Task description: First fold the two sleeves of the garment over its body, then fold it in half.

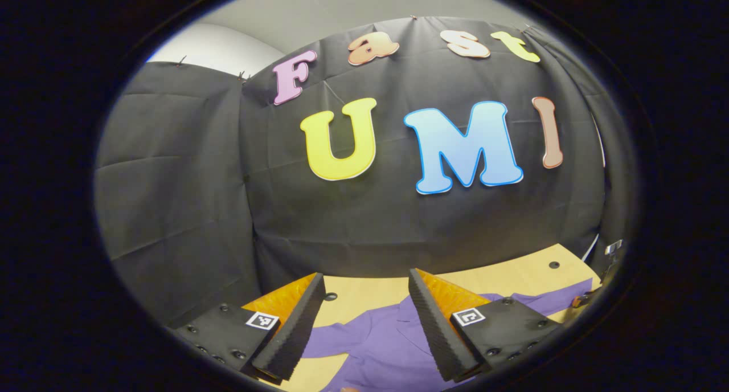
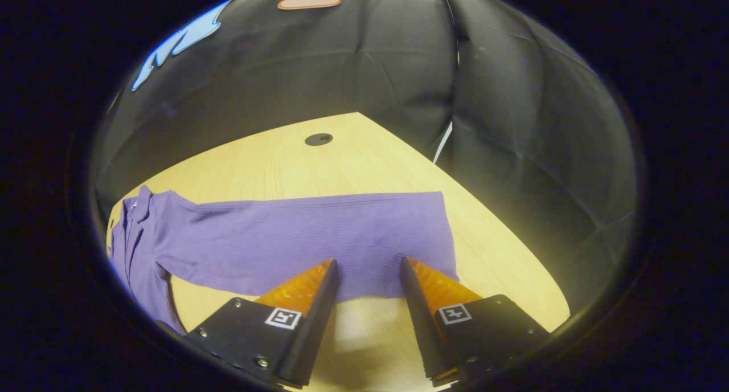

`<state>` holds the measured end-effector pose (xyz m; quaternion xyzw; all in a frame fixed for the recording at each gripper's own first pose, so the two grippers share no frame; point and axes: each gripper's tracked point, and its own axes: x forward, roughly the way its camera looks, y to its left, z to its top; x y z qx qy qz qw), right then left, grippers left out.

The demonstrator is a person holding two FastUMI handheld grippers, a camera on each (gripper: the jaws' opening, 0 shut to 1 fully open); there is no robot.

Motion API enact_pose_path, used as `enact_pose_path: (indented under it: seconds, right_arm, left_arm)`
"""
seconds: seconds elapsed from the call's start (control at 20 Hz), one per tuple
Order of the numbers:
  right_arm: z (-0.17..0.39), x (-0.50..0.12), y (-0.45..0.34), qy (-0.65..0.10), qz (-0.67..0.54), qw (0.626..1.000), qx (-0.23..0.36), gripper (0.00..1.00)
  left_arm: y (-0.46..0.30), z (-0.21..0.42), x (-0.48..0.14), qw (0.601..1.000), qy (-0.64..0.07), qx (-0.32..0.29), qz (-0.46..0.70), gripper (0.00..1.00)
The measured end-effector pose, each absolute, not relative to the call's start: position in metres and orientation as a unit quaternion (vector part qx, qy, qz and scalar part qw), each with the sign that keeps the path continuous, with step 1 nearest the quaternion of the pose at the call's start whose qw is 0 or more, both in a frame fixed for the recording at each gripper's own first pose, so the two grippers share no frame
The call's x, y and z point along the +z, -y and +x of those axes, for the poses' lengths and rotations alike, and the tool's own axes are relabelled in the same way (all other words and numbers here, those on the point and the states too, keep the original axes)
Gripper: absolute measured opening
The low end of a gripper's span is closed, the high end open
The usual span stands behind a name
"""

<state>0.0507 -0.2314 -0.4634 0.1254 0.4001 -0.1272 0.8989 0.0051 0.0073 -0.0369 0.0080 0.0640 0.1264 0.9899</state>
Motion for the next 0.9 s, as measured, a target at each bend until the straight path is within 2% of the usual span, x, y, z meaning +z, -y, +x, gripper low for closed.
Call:
enact_pose_path:
  seconds: [0.15, 0.2, 0.3, 0.6, 0.75, 0.8, 0.9]
  right_arm:
    - [0.053, -0.459, 0.225, -0.421, 0.163, 0.882, -0.135, 0.35]
    - [0.054, -0.459, 0.227, -0.423, 0.17, 0.879, -0.138, 0.39]
    - [0.056, -0.459, 0.224, -0.434, 0.188, 0.867, -0.154, 0.02]
    - [0.067, -0.435, 0.219, -0.417, 0.23, 0.866, -0.154, 0.01]
    - [0.077, -0.402, 0.189, -0.396, 0.248, 0.875, -0.125, 0.05]
    - [0.079, -0.394, 0.171, -0.391, 0.249, 0.879, -0.112, 0.01]
    - [0.086, -0.374, 0.135, -0.381, 0.247, 0.887, -0.081, 0.01]
  left_arm:
    - [-0.013, 0.002, -0.038, 0.989, -0.065, 0.131, 0.006, 0.96]
    - [-0.014, 0.001, -0.039, 0.989, -0.065, 0.131, 0.004, 0.96]
    - [-0.017, -0.001, -0.04, 0.989, -0.066, 0.132, 0.005, 0.96]
    - [-0.025, -0.009, -0.042, 0.989, -0.065, 0.13, 0.01, 0.96]
    - [-0.034, -0.013, -0.05, 0.989, -0.068, 0.128, 0.006, 0.96]
    - [-0.036, -0.013, -0.052, 0.99, -0.066, 0.122, 0.003, 0.96]
    - [-0.043, -0.018, -0.056, 0.991, -0.062, 0.117, 0.008, 0.96]
